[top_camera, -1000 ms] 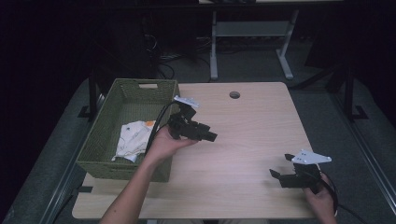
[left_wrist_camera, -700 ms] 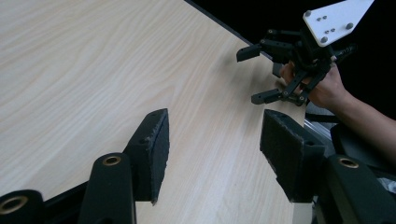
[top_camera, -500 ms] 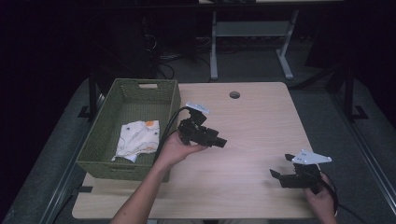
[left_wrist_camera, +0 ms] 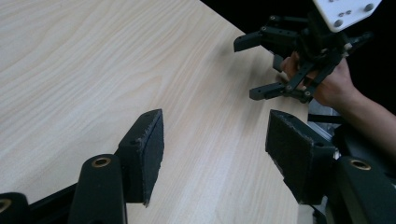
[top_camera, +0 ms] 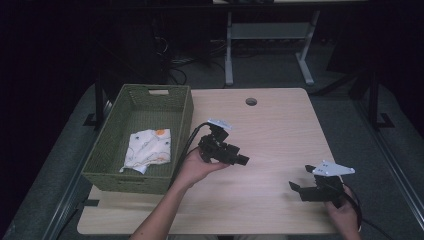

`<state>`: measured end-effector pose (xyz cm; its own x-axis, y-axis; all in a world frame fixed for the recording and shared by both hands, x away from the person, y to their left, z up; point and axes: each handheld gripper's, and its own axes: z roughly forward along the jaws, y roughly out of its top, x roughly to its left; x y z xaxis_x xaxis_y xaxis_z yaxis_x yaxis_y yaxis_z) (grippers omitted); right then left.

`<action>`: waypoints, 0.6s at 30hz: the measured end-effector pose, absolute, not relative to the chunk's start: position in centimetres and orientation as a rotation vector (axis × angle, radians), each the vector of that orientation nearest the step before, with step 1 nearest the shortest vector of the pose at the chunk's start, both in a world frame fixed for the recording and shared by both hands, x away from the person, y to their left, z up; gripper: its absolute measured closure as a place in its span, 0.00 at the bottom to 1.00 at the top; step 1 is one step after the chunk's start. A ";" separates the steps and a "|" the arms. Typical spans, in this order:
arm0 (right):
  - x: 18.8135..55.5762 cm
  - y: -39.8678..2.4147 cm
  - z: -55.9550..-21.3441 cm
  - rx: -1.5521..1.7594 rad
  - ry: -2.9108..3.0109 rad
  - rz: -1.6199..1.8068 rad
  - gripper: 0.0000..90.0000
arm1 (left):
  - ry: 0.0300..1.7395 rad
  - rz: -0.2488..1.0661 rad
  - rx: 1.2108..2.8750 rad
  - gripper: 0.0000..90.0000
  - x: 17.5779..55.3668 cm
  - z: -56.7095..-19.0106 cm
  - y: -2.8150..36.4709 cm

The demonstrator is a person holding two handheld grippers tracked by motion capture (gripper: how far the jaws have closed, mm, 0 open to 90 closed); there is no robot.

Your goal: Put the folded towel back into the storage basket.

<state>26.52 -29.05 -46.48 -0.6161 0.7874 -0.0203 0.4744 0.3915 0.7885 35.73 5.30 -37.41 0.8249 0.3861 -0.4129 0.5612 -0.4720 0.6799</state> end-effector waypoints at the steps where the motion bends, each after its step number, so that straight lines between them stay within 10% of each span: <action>1: 26.5 -29.1 -46.5 1.090 2.263 1.090 0.15 | 0.695 -0.255 2.120 0.42 35.7 -37.6 5.2; 18: 26.5 -29.1 -46.6 1.098 2.267 1.086 0.15 | 0.709 -0.264 2.130 0.42 34.5 -40.0 4.4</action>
